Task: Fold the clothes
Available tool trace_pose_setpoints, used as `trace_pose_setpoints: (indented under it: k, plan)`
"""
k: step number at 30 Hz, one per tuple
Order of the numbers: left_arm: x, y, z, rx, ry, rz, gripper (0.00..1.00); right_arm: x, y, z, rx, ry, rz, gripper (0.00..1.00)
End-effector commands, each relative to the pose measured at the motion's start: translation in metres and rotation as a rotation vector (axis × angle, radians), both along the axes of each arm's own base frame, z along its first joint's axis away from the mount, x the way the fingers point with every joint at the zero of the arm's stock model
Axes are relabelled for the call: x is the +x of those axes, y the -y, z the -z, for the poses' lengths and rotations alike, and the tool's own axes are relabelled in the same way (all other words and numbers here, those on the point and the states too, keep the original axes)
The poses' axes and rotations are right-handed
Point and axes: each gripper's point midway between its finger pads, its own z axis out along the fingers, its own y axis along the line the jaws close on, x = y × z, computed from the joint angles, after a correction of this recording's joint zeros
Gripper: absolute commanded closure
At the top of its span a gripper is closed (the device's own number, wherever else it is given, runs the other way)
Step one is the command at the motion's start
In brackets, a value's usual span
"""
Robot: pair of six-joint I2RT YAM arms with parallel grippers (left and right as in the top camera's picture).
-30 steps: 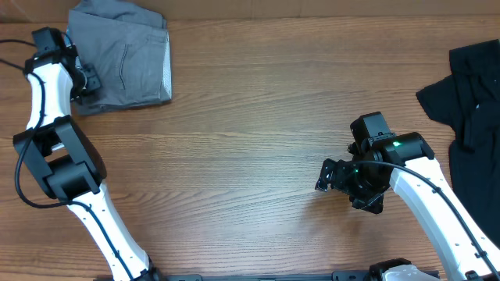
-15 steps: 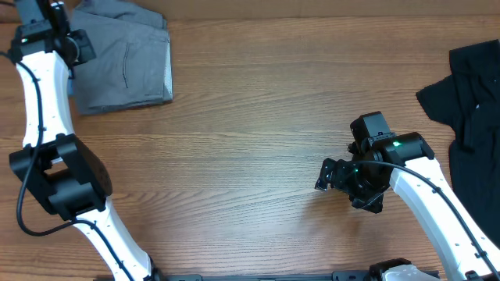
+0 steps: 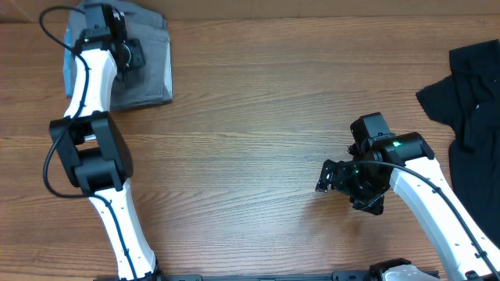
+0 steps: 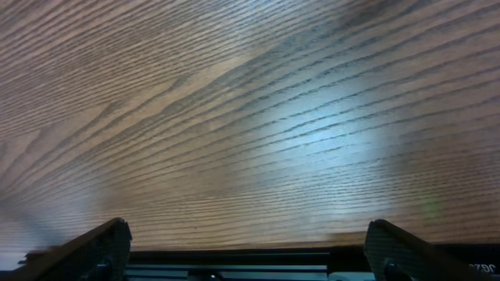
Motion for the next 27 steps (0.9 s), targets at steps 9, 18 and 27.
trace_pose_setpoints:
  k: [9, 18, 27]
  plan:
    - [-0.012, -0.003, -0.113, 0.018, 0.122, -0.020, 0.21, 0.006, -0.002, -0.006, 0.011, 0.030, -0.006, 0.00]
    - [-0.086, 0.044, -0.303, -0.076, 0.424, 0.116, 0.00, 0.022, -0.006, -0.024, 0.030, 0.110, -0.006, 0.00]
    - [-0.234, 0.108, -0.399, -0.214, 0.506, 0.283, 0.00, 0.007, -0.006, -0.113, 0.117, 0.431, -0.014, 0.00]
